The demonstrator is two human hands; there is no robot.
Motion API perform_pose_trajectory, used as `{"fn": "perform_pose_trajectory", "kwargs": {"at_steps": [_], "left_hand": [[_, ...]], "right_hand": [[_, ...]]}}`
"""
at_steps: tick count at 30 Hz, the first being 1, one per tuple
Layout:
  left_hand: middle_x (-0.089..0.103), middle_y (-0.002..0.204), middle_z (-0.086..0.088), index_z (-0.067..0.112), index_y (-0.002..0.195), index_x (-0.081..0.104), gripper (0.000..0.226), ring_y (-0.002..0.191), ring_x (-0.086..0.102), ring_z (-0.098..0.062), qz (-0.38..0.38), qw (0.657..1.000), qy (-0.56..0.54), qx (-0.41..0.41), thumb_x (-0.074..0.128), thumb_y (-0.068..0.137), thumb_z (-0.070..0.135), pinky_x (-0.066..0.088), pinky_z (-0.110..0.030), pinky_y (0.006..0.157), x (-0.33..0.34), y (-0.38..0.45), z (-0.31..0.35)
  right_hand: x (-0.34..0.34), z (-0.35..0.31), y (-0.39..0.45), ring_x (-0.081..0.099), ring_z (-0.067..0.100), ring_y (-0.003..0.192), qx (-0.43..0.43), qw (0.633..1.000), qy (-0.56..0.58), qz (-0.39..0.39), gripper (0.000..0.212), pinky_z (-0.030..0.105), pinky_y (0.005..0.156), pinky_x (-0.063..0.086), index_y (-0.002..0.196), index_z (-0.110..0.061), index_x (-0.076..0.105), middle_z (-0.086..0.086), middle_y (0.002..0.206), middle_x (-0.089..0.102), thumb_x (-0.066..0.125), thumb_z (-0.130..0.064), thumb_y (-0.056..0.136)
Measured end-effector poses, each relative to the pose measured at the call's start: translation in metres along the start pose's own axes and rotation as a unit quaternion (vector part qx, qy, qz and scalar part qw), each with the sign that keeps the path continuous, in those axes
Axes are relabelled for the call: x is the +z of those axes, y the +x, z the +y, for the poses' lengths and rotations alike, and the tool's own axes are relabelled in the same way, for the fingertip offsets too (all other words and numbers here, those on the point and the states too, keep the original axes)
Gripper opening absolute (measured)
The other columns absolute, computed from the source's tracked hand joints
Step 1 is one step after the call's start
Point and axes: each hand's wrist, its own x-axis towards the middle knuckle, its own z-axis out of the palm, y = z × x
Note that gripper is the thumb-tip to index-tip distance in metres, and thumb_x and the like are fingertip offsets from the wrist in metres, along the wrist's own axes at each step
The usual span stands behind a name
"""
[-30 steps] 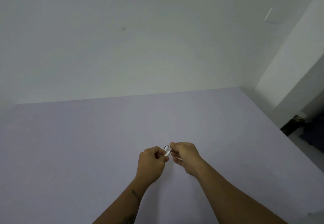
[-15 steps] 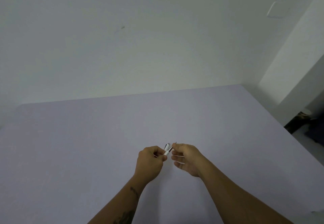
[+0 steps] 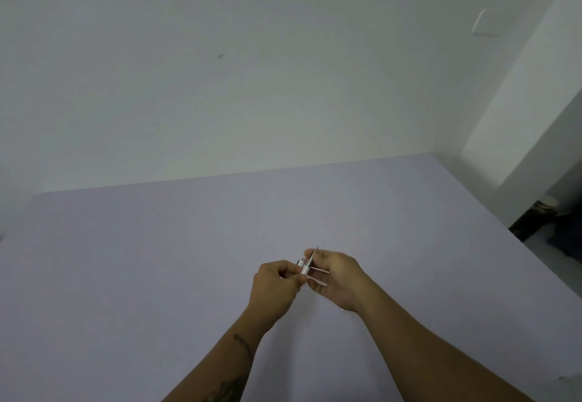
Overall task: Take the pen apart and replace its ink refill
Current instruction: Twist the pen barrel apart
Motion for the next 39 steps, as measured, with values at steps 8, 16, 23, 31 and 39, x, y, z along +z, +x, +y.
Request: {"fn": "perform_pose_trajectory", "kwargs": {"at_steps": [8, 16, 23, 31, 39], "left_hand": [[0.068, 0.069, -0.003, 0.013, 0.086, 0.075, 0.009, 0.058, 0.061, -0.013, -0.036, 0.999, 0.008, -0.018, 0.066, 0.087, 0.013, 0.052, -0.024, 0.057, -0.007, -0.002, -0.001], [0.072, 0.075, -0.008, 0.016, 0.081, 0.076, 0.017, 0.075, 0.068, -0.022, -0.074, 0.997, -0.014, -0.035, 0.061, 0.089, 0.011, 0.059, -0.047, 0.080, -0.017, -0.006, -0.012], [0.071, 0.078, -0.012, 0.013, 0.083, 0.074, 0.022, 0.073, 0.064, -0.024, -0.072, 0.996, -0.022, -0.044, 0.055, 0.094, 0.011, 0.060, -0.047, 0.077, -0.019, -0.009, -0.015], [0.069, 0.076, -0.010, 0.016, 0.082, 0.072, 0.022, 0.068, 0.059, -0.020, -0.071, 0.996, -0.018, -0.047, 0.054, 0.094, 0.012, 0.054, -0.031, 0.068, -0.027, -0.008, -0.013], [0.070, 0.078, -0.011, 0.014, 0.081, 0.072, 0.021, 0.071, 0.061, -0.021, -0.071, 0.996, -0.019, -0.057, 0.055, 0.094, 0.012, 0.055, -0.031, 0.068, -0.033, -0.009, -0.021]], "right_hand": [[0.003, 0.009, -0.001, 0.068, 0.029, 0.106, -0.015, 0.998, -0.061, 0.028, 0.017, 0.038, 0.082, 0.053, 0.095, -0.007, 0.071, 0.014, 0.108, 0.073, 0.063, -0.022, 0.096], [0.009, 0.008, 0.000, 0.066, 0.025, 0.104, -0.028, 0.993, -0.111, 0.007, 0.021, 0.037, 0.085, 0.056, 0.101, -0.004, 0.074, 0.015, 0.110, 0.070, 0.054, -0.010, 0.101], [0.016, 0.008, -0.001, 0.069, 0.028, 0.107, -0.019, 0.988, -0.153, -0.006, 0.017, 0.036, 0.080, 0.056, 0.107, -0.009, 0.072, 0.017, 0.117, 0.070, 0.060, -0.018, 0.098], [0.025, 0.007, 0.002, 0.068, 0.026, 0.107, -0.045, 0.979, -0.198, 0.034, 0.013, 0.033, 0.077, 0.057, 0.091, -0.006, 0.070, 0.017, 0.110, 0.071, 0.061, -0.013, 0.097], [0.025, 0.012, 0.001, 0.067, 0.025, 0.108, -0.024, 0.980, -0.200, 0.003, 0.018, 0.036, 0.084, 0.057, 0.104, -0.011, 0.073, 0.013, 0.113, 0.070, 0.056, -0.009, 0.099]]}}
